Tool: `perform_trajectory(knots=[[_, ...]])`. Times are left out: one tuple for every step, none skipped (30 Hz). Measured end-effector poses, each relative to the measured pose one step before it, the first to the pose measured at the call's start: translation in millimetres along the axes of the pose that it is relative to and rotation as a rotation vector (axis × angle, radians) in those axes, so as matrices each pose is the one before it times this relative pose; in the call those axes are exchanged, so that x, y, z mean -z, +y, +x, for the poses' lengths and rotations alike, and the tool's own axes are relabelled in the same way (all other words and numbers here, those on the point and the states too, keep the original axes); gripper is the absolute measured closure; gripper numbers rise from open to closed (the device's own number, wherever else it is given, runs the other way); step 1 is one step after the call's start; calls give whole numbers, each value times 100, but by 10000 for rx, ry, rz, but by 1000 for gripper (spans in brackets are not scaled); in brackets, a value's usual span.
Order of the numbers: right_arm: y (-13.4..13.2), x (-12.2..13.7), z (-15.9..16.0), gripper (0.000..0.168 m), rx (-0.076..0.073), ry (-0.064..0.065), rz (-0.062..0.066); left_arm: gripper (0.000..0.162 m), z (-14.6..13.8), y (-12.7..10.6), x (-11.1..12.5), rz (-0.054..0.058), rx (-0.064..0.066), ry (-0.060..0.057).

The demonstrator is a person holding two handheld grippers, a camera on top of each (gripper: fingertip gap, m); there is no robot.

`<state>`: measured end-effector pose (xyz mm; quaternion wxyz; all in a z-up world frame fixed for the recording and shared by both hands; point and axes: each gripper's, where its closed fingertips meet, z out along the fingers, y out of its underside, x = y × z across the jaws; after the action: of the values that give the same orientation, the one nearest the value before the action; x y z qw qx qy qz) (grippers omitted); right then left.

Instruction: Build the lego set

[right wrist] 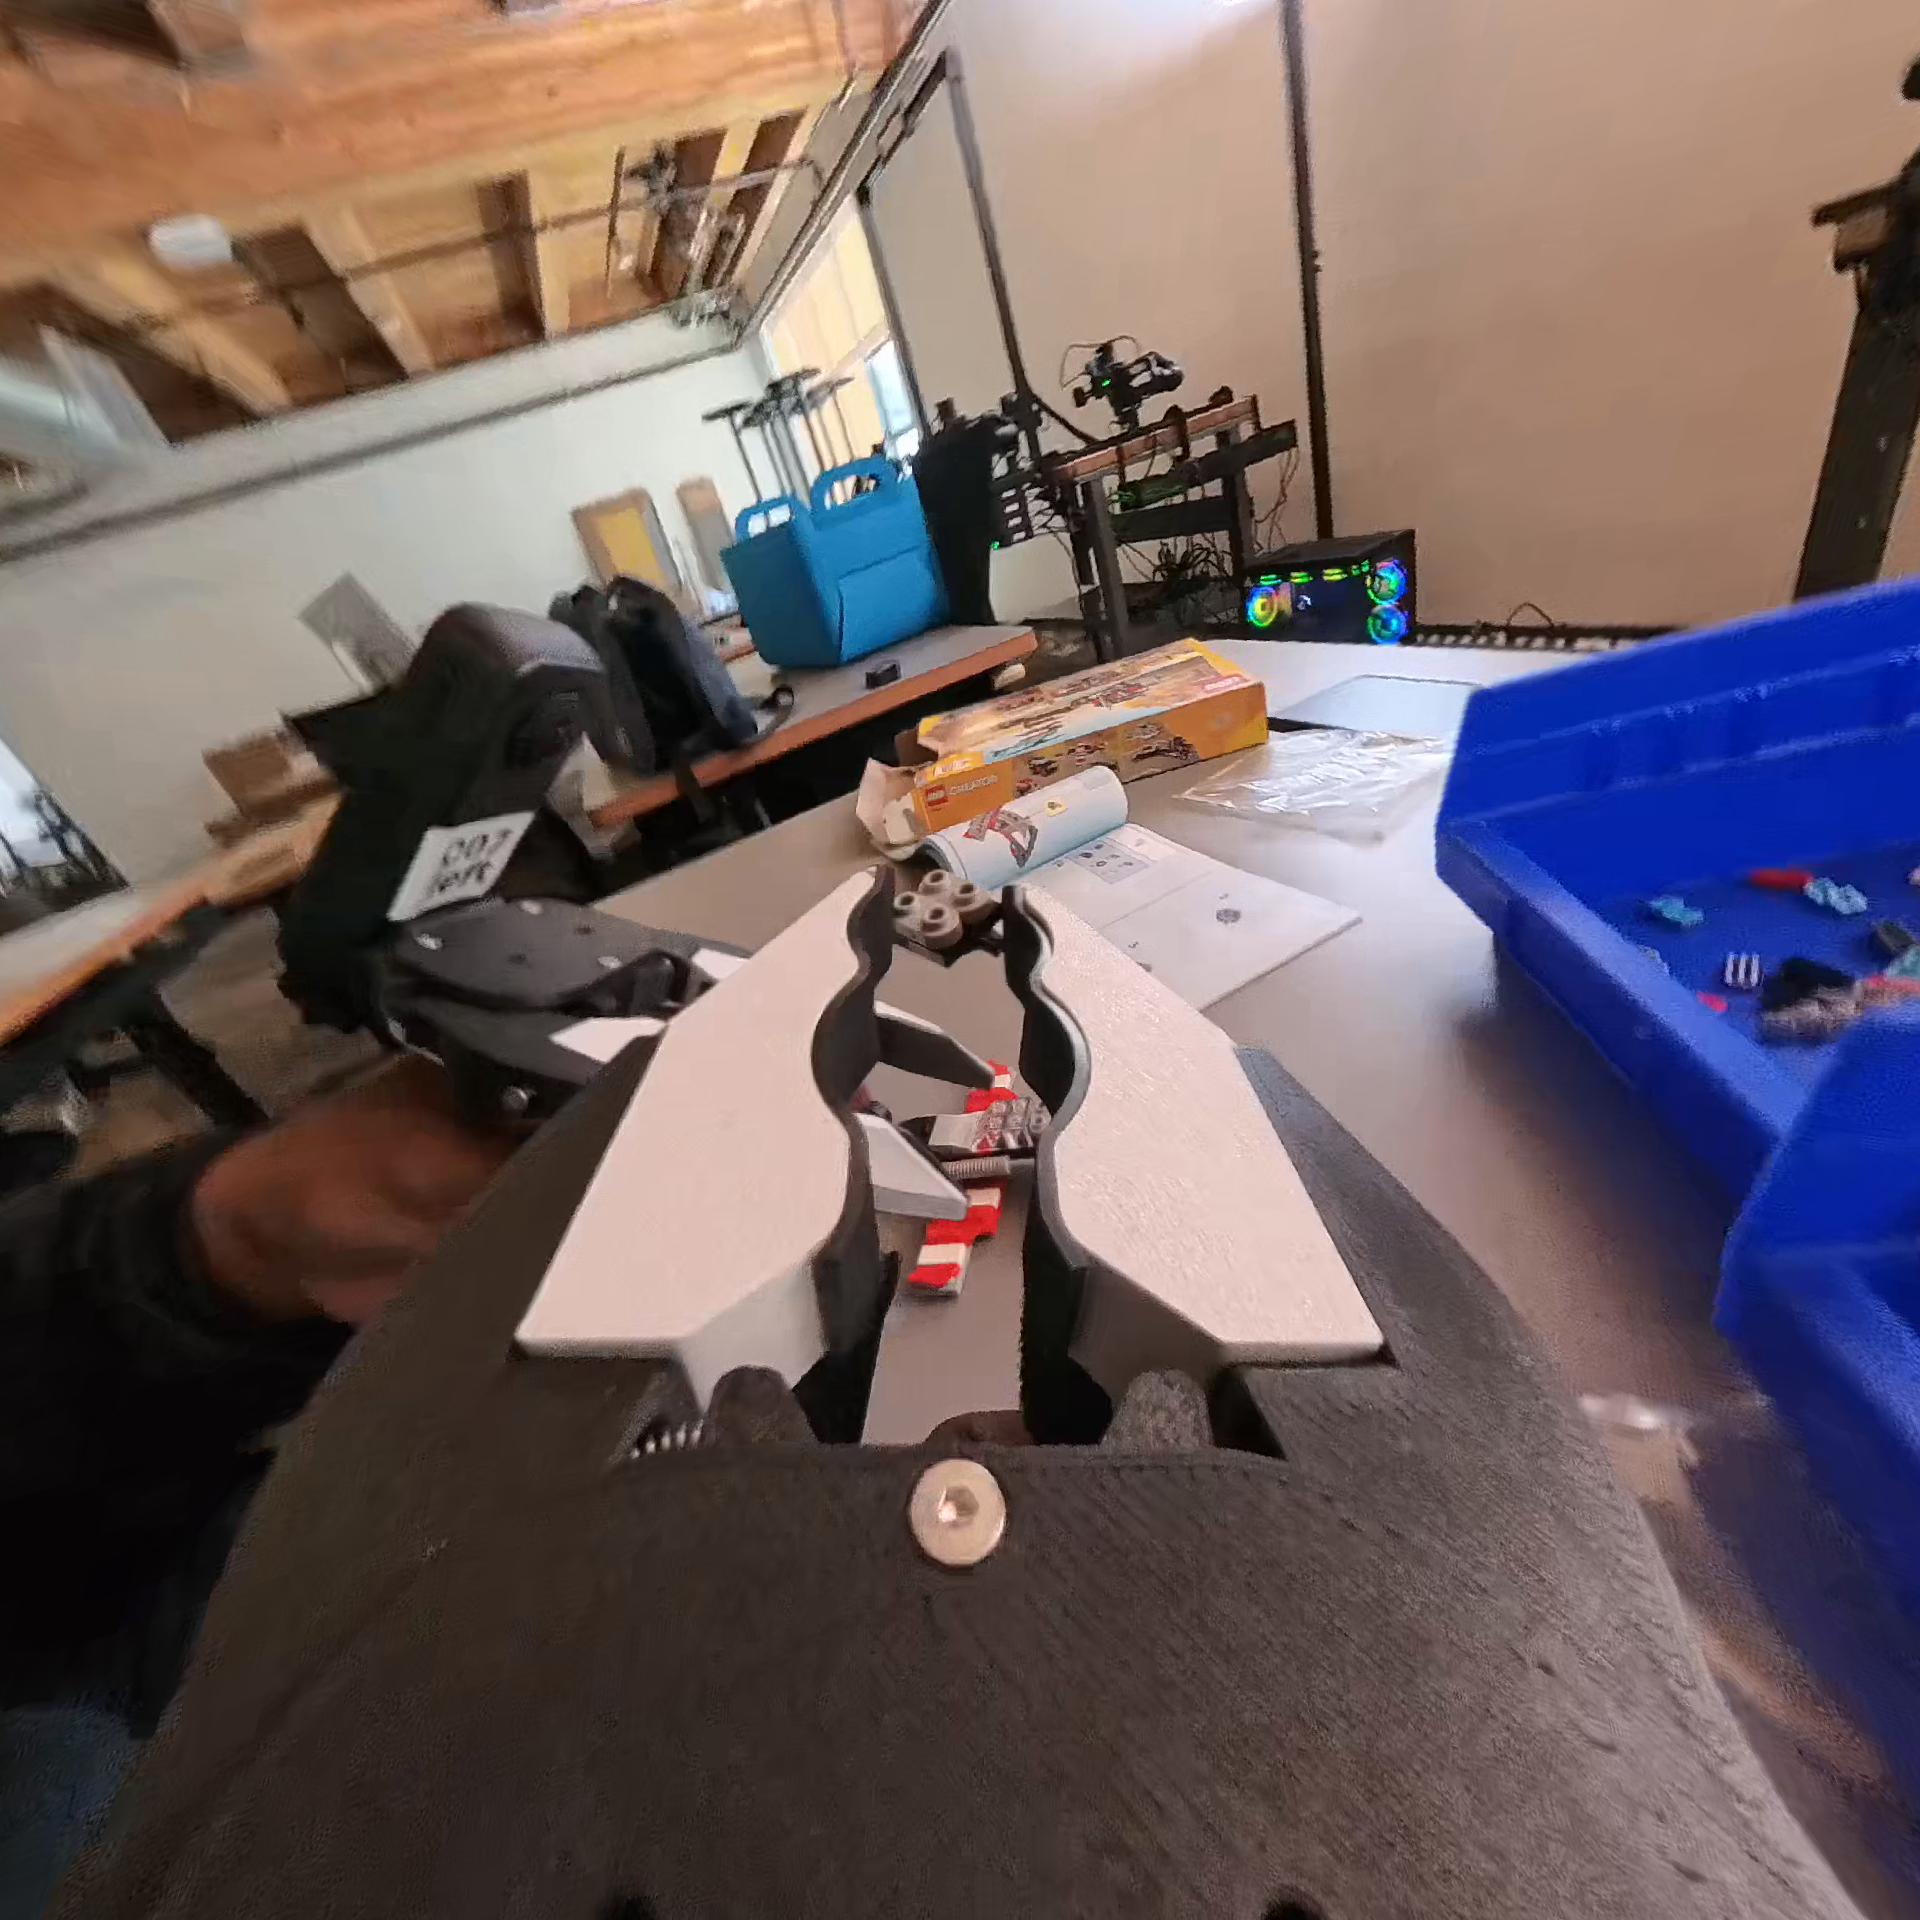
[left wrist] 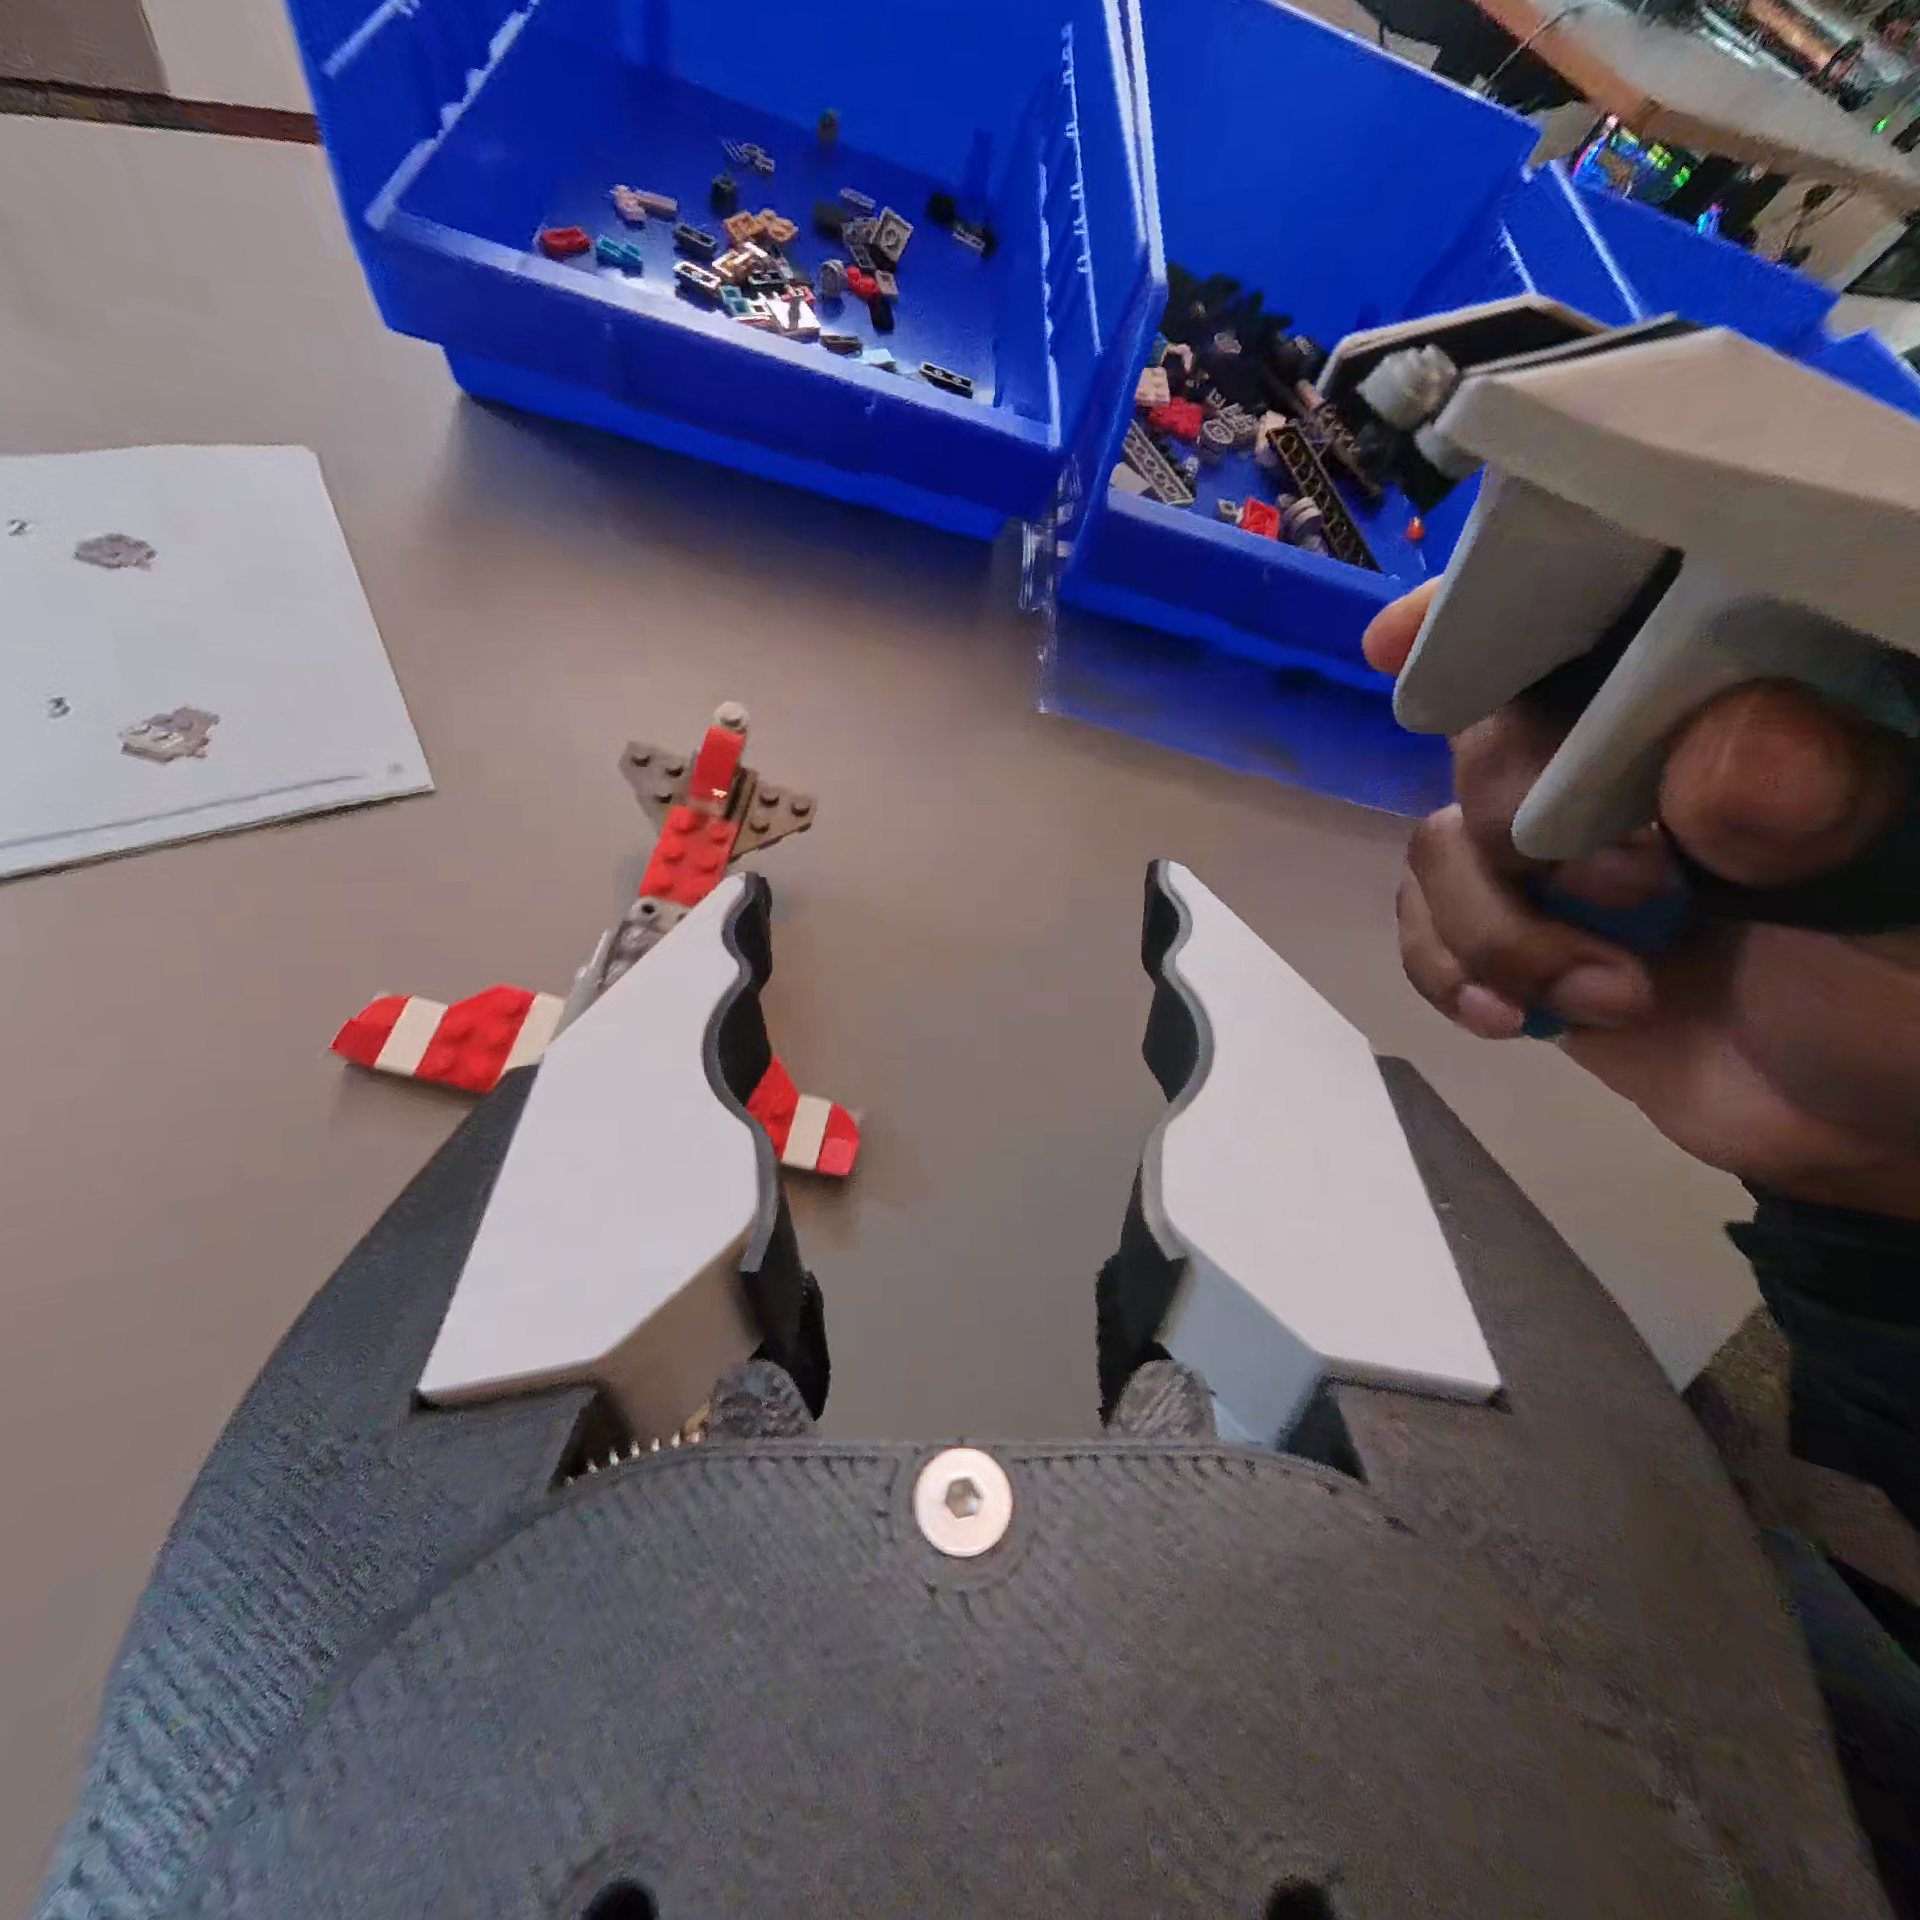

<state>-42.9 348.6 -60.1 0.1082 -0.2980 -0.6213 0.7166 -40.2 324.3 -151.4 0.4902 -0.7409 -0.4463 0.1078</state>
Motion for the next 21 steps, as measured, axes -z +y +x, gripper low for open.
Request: perform_trajectory(knots=[[18,573,429,147,-507,111,230,88,387,-77,-498,-24,-34,49],[74,645,358,147,-478,126,226,89,374,-44,-448,-11,1,67],[213,690,307,147,-418,158,178,90,333,-15,-403,-5,-4,55],[286,761,307,147,-349,225,168,91,294,12,-367,7,-5,43],[347,815,264,147,-313,243,168,92,263,20,-318,23,7,31],[383,828,264,147,-303,254,161,93,259,34,-297,40,21,35],[380,776,290,147,-298,269,148,95,297,21,-292,74,37,72],[409,672,265,147,-289,251,65,96,383,4,-318,116,42,126],[508,568,260,147,-234,238,-74,99,441,33,-318,139,22,155],[415,562,159,147,-149,170,-42,104,407,113,-339,124,-20,110],[259,600,178,147,-200,153,49,106,413,250,-374,67,-72,79],[136,562,176,147,-302,78,132,108,437,397,-372,-7,-83,63],[49,432,183,147,-353,-1,150,109,360,533,-403,-58,-61,6],[-11,269,237,147,-326,-22,123,110,335,601,-444,-80,-58,-13],[13,112,211,147,-237,-65,32,111,261,524,-382,-110,-156,-57],[-41,37,88,147,-196,-118,-5,114,110,132,-177,-47,-331,-179],[-105,70,-61,147,-124,-124,28,115,74,-210,-38,112,-321,-174],[2,52,-23,147,-28,-45,0,119,34,-22,-49,14,-137,-98],[142,14,-77,147,12,-42,-76,120,-28,118,-53,-65,-3,-47],[219,-49,-158,147,54,-62,-119,120,-82,3,20,9,61,-21],[229,-61,-149,147,73,-47,-138,120,-137,-74,68,66,110,-24]])
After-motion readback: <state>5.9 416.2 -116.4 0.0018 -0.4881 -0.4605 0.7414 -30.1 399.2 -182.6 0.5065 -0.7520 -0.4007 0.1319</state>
